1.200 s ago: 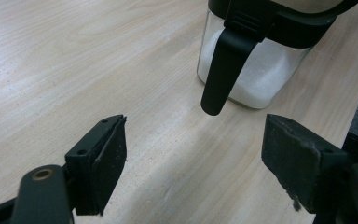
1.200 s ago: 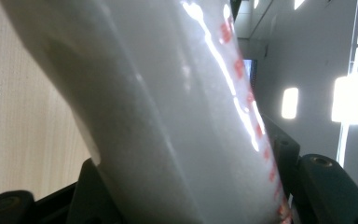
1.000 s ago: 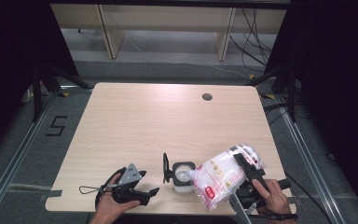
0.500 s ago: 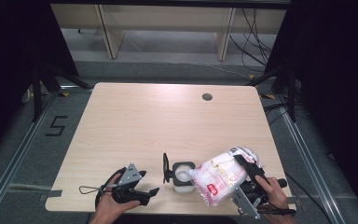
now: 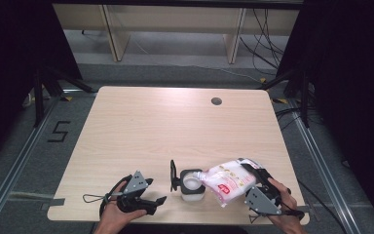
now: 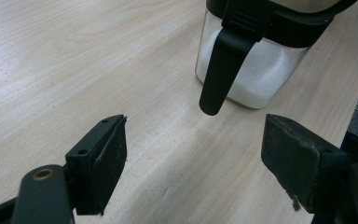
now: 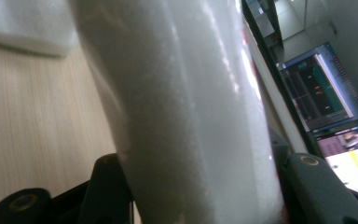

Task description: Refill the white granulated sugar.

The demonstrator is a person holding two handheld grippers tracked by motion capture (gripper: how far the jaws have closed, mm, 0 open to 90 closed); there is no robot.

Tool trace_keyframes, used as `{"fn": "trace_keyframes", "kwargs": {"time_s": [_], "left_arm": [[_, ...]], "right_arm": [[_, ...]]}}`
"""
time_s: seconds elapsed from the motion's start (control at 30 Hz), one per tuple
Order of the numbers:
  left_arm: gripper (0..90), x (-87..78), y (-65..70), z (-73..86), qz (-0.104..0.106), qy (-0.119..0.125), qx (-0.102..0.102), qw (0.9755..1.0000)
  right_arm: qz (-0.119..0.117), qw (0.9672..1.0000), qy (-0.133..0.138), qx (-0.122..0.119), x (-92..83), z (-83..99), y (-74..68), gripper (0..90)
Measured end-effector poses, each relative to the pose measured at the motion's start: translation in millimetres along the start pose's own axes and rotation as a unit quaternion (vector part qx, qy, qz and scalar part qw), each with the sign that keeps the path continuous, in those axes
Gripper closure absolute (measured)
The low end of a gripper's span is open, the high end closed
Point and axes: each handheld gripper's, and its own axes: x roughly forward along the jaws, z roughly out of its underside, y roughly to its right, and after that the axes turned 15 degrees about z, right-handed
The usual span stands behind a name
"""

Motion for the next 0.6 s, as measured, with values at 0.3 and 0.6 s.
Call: {"fn": "trace_keyframes", "kwargs": {"time_s": [0.3, 0.6], "left_arm": [[21.9, -1.1, -1.9, -0.5, -0.006, -0.007, 0.012, 0.9999], [21.9, -1.0, -1.2, 0.3, -0.005, -0.001, 0.000, 1.0000]], "right_arm": [[-0.042, 0.9825, -0.009, 0.181, 17.3, 20.4, -2.5, 56.1], [-0.056, 0.9620, -0.018, 0.267, 31.6, 42.1, 0.3, 59.2]]}}
